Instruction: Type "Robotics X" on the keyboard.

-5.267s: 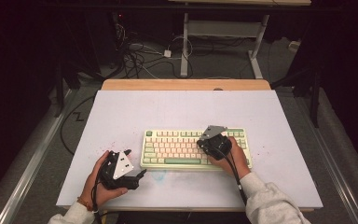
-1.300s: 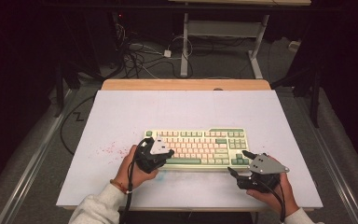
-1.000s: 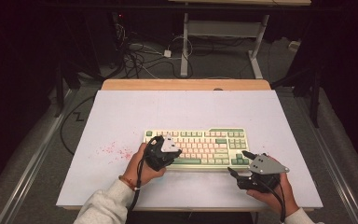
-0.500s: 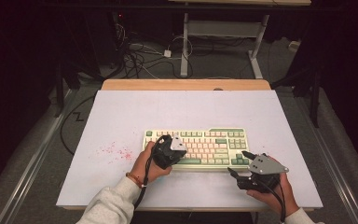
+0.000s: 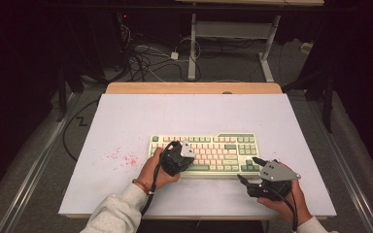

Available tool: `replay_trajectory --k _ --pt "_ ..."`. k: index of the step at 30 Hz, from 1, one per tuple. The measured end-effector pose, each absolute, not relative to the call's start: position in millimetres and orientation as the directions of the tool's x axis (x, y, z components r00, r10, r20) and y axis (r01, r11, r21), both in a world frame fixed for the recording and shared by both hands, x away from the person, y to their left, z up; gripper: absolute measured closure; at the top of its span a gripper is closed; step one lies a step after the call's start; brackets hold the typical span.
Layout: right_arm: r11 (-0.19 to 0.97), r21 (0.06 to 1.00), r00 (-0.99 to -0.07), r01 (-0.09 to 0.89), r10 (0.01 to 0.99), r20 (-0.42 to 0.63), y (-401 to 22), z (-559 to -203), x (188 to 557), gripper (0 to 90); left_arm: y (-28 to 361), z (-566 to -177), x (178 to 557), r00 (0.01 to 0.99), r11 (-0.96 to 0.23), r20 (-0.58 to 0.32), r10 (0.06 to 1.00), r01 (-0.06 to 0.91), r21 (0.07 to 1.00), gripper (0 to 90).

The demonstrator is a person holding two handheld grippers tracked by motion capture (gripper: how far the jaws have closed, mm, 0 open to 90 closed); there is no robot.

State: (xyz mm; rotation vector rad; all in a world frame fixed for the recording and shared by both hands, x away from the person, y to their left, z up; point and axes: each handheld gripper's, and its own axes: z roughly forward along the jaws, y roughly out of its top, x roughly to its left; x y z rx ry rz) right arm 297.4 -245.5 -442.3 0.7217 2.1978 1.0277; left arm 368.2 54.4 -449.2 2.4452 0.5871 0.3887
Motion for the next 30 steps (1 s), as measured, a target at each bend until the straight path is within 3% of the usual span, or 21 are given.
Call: replay_trajectory --k 11,16,30 --pt "0.554 0.805 -0.673 0.212 0.680 -0.290 -245.7 -441.5 297.1 26.7 63.4 -435.8 363.5 0.849 -0.699 0.164 0.501 0.286 0.656 83.8" --pt "0.553 0.806 -0.673 0.210 0.680 -0.291 -245.4 -441.1 297.0 26.6 68.5 -431.4 360.1 0.839 -0.692 0.197 0.507 0.260 0.674 77.4" --pt "0.553 0.806 -0.677 0.212 0.678 -0.287 -245.5 -441.5 297.8 26.6 90.7 -423.7 349.8 0.790 -0.615 0.244 0.563 0.203 0.762 37.3"
